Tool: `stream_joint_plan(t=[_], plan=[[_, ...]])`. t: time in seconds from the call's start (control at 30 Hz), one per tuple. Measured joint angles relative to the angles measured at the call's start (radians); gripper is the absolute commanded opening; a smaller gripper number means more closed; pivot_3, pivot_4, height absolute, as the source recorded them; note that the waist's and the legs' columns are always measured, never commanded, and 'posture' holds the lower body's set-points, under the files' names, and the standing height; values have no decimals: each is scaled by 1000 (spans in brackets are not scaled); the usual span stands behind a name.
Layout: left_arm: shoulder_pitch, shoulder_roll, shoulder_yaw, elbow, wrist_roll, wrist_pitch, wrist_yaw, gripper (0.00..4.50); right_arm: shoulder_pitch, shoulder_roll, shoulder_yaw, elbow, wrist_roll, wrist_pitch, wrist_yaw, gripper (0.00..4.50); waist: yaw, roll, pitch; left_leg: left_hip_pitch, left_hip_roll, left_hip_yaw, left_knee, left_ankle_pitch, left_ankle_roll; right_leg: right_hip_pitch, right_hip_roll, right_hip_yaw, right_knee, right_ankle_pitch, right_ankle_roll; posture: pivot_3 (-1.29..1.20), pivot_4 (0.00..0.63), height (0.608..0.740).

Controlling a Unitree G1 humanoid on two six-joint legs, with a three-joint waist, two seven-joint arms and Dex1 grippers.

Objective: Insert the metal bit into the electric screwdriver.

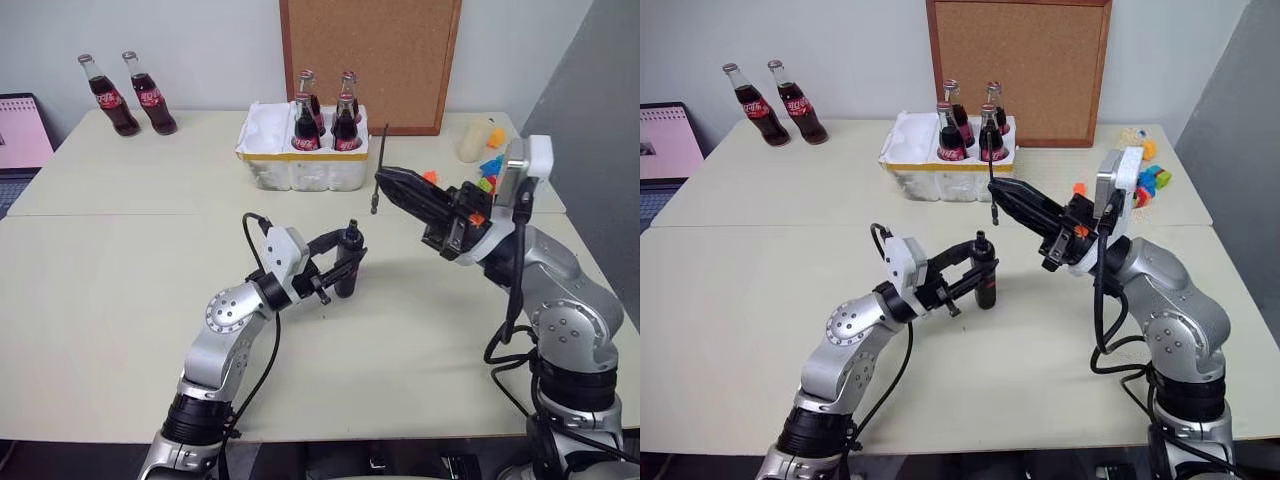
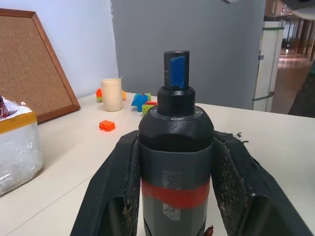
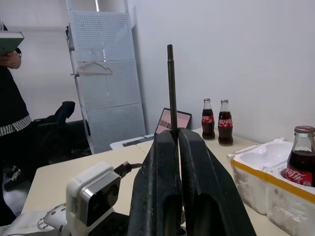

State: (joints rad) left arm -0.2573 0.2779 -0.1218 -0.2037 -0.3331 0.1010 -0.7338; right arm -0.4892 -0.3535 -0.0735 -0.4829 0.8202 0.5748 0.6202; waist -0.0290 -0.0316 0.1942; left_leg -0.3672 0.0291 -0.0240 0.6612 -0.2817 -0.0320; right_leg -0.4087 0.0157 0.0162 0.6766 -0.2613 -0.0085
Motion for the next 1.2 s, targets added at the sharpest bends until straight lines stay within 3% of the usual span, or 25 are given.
stream_joint_plan(t=[1.2], plan=[[-15,12,0,10,-3,1,-22,1636,-48,48,94,138,-92,-81,106,0,0,0,0,0,0,0,0,0,0,0,0,0,0,0,0,0,150,740]])
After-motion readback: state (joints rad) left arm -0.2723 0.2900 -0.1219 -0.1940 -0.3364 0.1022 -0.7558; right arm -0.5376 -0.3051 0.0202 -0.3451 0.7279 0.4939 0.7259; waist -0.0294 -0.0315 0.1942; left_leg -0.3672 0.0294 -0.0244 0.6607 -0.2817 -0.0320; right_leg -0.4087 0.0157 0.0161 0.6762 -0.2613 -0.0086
